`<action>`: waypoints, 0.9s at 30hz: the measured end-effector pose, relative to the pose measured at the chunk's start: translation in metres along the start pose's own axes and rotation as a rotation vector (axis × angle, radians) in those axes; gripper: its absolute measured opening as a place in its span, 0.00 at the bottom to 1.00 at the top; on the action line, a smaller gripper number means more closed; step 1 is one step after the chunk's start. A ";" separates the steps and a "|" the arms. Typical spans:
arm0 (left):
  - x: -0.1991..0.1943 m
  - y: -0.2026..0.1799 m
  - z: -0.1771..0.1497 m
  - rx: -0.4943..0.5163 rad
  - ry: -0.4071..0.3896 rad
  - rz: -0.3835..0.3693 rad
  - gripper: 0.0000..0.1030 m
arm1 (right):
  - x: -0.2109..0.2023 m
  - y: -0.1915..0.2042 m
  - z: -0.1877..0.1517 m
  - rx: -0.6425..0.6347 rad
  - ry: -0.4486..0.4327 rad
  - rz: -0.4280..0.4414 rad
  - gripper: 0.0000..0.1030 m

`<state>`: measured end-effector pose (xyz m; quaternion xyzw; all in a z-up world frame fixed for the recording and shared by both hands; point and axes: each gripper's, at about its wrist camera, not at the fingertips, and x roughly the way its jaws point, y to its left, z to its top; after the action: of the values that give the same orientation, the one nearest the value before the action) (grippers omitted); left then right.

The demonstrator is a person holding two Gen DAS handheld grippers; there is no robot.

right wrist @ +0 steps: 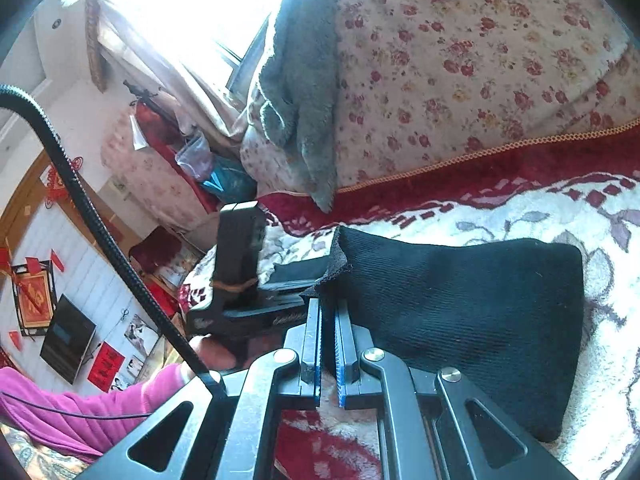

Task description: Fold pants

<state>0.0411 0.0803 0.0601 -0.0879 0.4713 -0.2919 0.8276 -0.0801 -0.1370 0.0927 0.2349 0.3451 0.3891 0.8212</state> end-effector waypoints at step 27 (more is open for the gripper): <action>-0.090 0.067 -0.042 -0.184 -0.092 0.126 0.18 | 0.081 0.006 -0.024 -0.055 0.164 -0.017 0.34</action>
<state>-0.0017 0.1907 0.0747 -0.1470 0.4624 -0.1907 0.8534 -0.0636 -0.0656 0.0500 0.1765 0.4025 0.4093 0.7996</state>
